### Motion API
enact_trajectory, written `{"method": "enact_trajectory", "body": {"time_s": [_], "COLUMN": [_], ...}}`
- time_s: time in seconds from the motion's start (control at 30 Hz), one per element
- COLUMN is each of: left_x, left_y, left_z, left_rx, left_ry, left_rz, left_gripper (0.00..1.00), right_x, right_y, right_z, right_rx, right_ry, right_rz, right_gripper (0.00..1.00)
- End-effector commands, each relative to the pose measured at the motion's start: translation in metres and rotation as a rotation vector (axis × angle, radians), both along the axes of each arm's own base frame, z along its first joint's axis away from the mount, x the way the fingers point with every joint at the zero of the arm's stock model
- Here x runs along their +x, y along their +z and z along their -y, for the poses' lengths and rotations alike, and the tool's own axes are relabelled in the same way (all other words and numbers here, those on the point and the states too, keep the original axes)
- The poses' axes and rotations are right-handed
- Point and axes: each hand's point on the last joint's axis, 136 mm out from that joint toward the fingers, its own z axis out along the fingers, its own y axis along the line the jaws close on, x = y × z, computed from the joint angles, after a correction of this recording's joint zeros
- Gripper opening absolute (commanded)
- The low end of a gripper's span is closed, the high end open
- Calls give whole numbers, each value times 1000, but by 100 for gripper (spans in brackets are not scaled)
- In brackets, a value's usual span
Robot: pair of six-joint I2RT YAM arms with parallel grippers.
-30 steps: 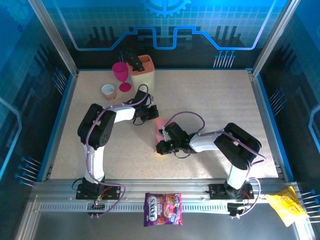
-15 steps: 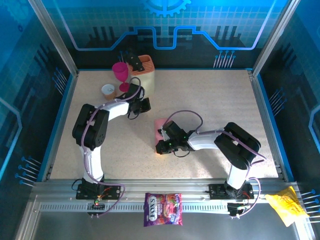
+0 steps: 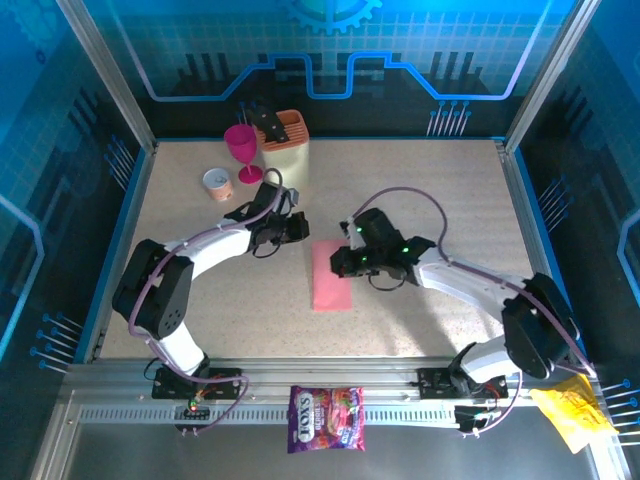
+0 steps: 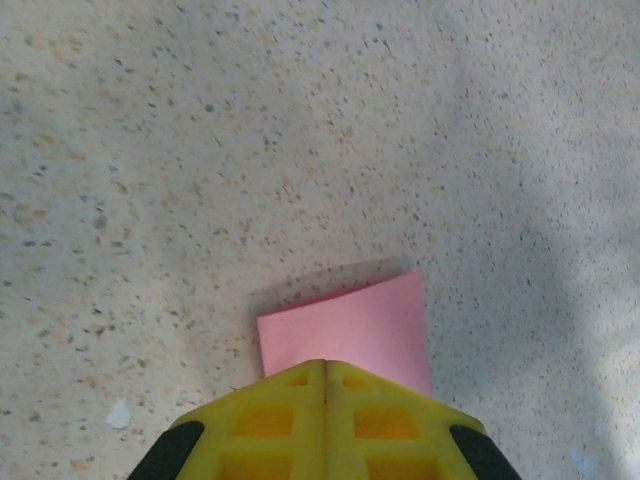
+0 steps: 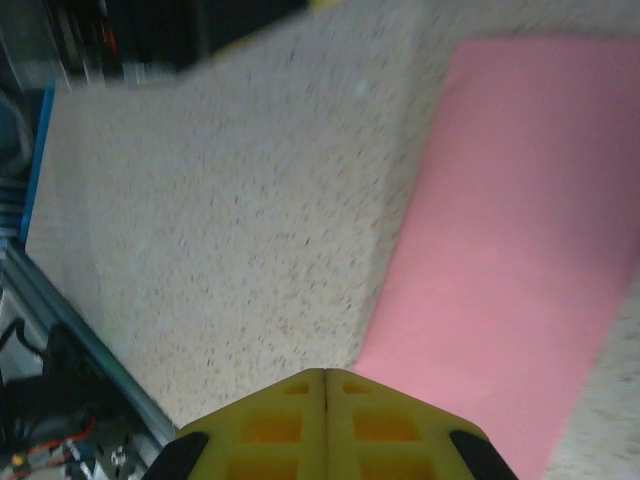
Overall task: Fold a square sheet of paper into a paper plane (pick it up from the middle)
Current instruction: First fold in half a square sheet of paper at the center of the table.
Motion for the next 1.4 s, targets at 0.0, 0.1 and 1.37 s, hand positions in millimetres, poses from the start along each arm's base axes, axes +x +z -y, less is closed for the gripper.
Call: {"method": "enact_trajectory", "body": {"time_s": [0.0,0.1,1.37], "left_x": [-18,-29,9], "left_y": [4,-1,-46], "left_z": [15,27,20], "left_rx": [-16,-13,63], "left_ry": [-48,-76,-123], "left_rz": [-14,-21,-58], "left_gripper": [9,11,1], "right_x": [-2,1,41], "right_y": [-16,-24,-77], "right_z": [34,51,-2], "right_rx": [-85,-118,94], "right_ry": [-80,-115,-108], "right_rz": [-15,-9,-165], "right_gripper": [4,5,0]}}
